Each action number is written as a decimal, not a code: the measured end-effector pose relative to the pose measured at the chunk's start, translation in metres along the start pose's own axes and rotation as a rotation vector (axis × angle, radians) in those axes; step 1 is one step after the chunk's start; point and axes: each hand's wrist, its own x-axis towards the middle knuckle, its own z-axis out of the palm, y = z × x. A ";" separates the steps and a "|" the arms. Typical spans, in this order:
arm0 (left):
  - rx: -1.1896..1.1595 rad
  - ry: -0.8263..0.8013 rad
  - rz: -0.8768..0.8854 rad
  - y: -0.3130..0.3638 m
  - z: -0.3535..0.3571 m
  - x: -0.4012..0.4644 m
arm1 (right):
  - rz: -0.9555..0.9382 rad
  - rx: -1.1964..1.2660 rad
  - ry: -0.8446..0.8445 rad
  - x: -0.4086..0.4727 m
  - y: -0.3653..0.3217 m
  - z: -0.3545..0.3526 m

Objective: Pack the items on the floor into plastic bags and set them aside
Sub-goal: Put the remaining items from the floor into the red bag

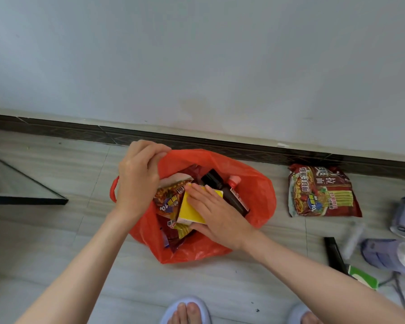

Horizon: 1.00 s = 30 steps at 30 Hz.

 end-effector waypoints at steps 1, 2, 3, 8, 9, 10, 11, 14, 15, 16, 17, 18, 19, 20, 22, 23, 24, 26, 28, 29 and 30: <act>0.004 -0.001 -0.015 -0.004 -0.001 0.000 | 0.022 -0.036 -0.008 -0.002 0.003 0.003; 0.008 -0.009 -0.061 -0.011 -0.003 0.002 | 0.054 -0.076 -0.020 -0.004 0.007 0.006; 0.004 -0.027 -0.127 -0.017 -0.004 0.004 | 0.085 -0.114 -0.029 -0.008 0.010 0.008; 0.182 -0.091 -0.091 -0.021 -0.005 -0.015 | 0.195 -0.122 -0.037 -0.017 0.013 0.005; 0.256 -0.081 -0.020 -0.014 -0.004 -0.026 | 0.204 -0.084 -0.022 -0.019 0.010 0.003; 0.301 -0.063 0.039 -0.006 -0.002 -0.038 | 0.215 -0.056 -0.007 -0.023 0.008 0.000; 0.300 -0.055 0.084 0.003 0.000 -0.052 | 0.234 -0.035 0.013 -0.030 0.006 -0.001; 0.201 -0.210 0.206 0.025 0.020 -0.103 | 0.302 -0.072 0.055 -0.064 0.007 -0.007; 0.219 -0.309 0.235 0.027 0.030 -0.121 | 0.293 -0.126 0.045 -0.078 0.008 -0.007; 0.268 -0.406 0.242 0.028 0.039 -0.137 | 0.262 -0.181 0.018 -0.092 0.009 -0.006; 0.327 -0.506 0.215 0.027 0.047 -0.150 | 0.227 -0.227 -0.021 -0.103 0.010 -0.005; 0.380 -0.594 0.165 0.027 0.053 -0.158 | 0.205 -0.258 -0.060 -0.111 0.011 -0.003; 0.422 -0.651 0.122 0.027 0.058 -0.162 | 0.196 -0.281 -0.083 -0.114 0.013 -0.002; 0.449 -0.685 0.094 0.027 0.061 -0.163 | 0.200 -0.293 -0.084 -0.114 0.014 -0.001; 0.472 -0.698 0.100 0.029 0.065 -0.163 | 0.186 -0.303 0.003 -0.109 0.015 0.001; 0.493 -0.686 0.123 0.030 0.065 -0.164 | 0.170 -0.302 0.047 -0.105 0.016 0.002; 0.513 -0.682 0.140 0.032 0.063 -0.165 | 0.158 -0.290 0.069 -0.103 0.016 0.001; 0.473 -0.700 0.134 0.036 0.055 -0.169 | 0.151 -0.263 0.078 -0.105 0.015 -0.003; 0.321 -0.712 0.092 0.038 0.044 -0.179 | 0.155 -0.229 0.104 -0.116 0.010 -0.009; 0.254 -0.712 0.076 0.041 0.039 -0.183 | 0.156 -0.206 0.118 -0.123 0.008 -0.011; 0.218 -0.699 0.082 0.045 0.035 -0.186 | 0.158 -0.177 0.127 -0.130 0.005 -0.013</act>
